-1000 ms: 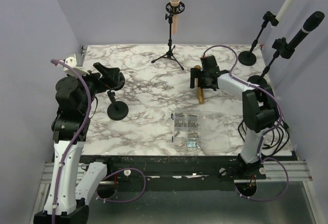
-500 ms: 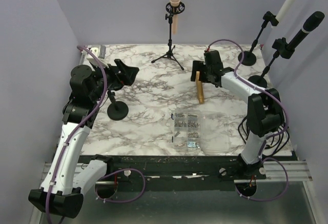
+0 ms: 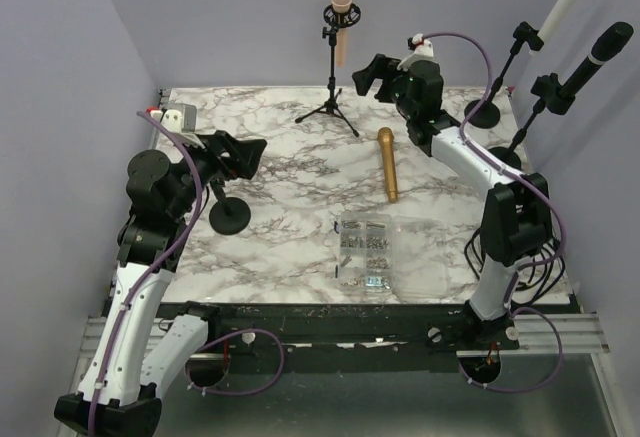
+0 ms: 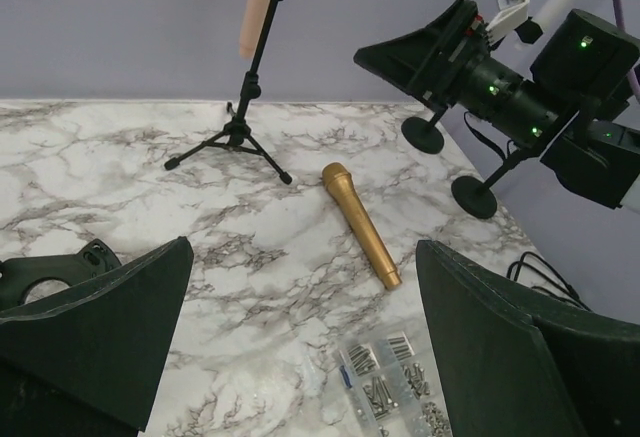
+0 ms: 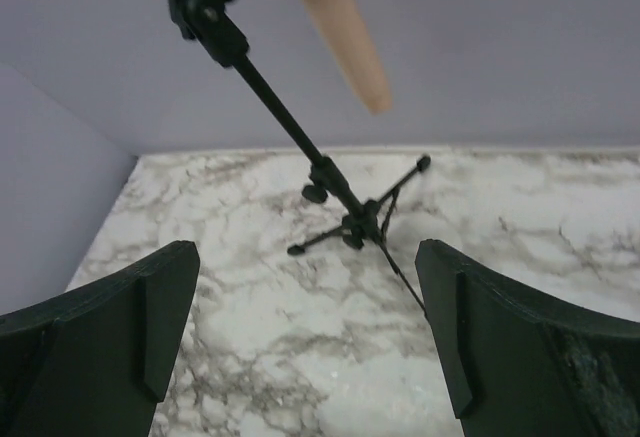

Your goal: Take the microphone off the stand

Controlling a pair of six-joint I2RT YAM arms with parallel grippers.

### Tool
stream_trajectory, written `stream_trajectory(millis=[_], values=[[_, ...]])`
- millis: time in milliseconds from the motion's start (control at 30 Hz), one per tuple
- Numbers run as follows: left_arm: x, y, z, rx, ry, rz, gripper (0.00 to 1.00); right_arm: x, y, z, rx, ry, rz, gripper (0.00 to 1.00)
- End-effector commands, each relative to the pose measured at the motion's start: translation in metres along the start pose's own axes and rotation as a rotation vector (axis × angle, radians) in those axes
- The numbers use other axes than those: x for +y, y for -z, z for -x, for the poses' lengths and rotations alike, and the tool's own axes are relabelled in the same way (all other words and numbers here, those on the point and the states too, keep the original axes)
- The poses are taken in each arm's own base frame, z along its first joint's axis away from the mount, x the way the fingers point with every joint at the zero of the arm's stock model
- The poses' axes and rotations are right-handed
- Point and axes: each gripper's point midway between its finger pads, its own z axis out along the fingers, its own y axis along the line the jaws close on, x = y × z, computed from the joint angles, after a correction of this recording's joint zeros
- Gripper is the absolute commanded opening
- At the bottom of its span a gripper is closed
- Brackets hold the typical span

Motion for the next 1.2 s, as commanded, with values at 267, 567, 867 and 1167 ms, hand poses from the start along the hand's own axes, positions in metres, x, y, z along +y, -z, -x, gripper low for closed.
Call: stream_trajectory(millis=[267,567,867,1167], values=[[-0.006,0.002,0.003,-0.038,-0.008,-0.009,0.95,0.049,-0.074,-0.004,-0.256,0.212,0.312,0.82],[-0.005,-0.002,-0.001,-0.019,0.000,0.002,0.94,0.036,-0.135,-0.030,-0.239,0.229,0.295,0.79],[-0.002,-0.004,-0.003,-0.013,-0.005,0.014,0.93,0.038,-0.163,-0.044,-0.262,0.242,0.341,0.59],[-0.001,-0.002,-0.001,-0.021,-0.011,0.022,0.93,0.048,-0.169,-0.058,-0.229,0.242,0.394,0.34]])
